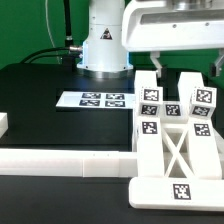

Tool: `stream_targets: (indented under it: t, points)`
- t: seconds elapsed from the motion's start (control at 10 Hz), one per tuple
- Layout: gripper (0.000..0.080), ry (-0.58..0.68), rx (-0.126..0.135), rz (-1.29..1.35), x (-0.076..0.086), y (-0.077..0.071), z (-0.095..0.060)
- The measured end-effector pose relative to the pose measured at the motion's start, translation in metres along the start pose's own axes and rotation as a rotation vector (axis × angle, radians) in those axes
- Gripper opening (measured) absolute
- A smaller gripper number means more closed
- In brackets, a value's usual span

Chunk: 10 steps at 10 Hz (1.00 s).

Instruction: Assemble chair

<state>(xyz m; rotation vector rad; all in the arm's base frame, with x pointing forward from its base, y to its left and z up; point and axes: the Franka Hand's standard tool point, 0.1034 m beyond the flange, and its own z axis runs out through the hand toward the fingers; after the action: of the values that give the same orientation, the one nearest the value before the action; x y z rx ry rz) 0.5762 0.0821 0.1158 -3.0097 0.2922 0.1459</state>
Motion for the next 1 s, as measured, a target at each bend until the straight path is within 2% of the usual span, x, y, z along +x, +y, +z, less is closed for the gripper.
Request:
stream_targets:
  t: [0.2,0.4,0.6,0.8,1.0]
  points:
    - [0.0649,-0.012,0.003,0.013,0.004,0.018,-0.003]
    - [0.0649,-0.025,0.01,0.023,0.019,0.03,-0.019]
    - [0.0649,-0.014,0.014,0.029,0.022,0.033,-0.028]
    - [0.0649,-0.008,0.015,0.017,0.012,0.029,-0.038]
    - [0.0649,-0.003,0.015,0.006,0.023,0.038,-0.035]
